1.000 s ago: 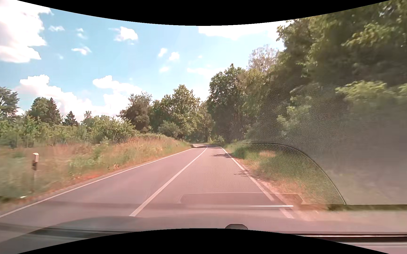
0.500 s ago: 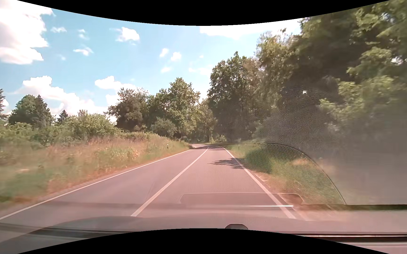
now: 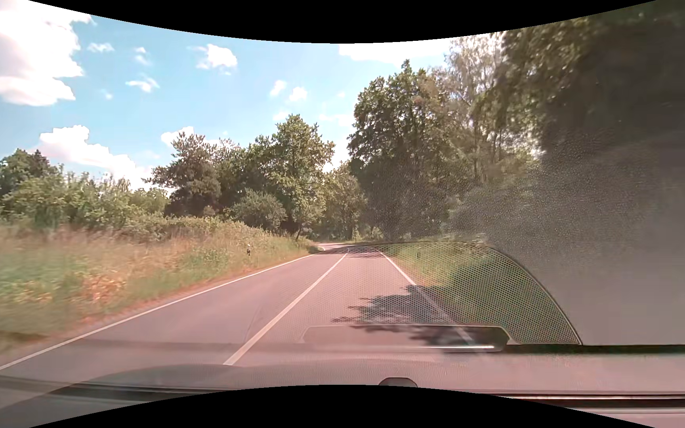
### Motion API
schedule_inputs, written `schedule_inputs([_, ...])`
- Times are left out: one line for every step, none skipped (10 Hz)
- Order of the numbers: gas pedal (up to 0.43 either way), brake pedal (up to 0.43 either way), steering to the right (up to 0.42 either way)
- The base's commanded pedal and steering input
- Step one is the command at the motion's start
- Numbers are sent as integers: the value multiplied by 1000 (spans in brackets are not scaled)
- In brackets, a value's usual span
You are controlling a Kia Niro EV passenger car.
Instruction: Follow the waypoints while adhering to traffic rules and regulations
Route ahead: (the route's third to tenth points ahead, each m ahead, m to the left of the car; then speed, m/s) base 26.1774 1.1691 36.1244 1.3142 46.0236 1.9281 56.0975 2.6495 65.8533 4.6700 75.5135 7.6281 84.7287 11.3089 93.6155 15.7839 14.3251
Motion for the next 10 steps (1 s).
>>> schedule_inputs([79,0,0])
schedule_inputs([79,0,0])
schedule_inputs([79,0,0])
schedule_inputs([79,0,0])
schedule_inputs([79,0,0])
schedule_inputs([79,0,0])
schedule_inputs([87,0,0])
schedule_inputs([87,0,0])
schedule_inputs([87,0,0])
schedule_inputs([87,0,0])
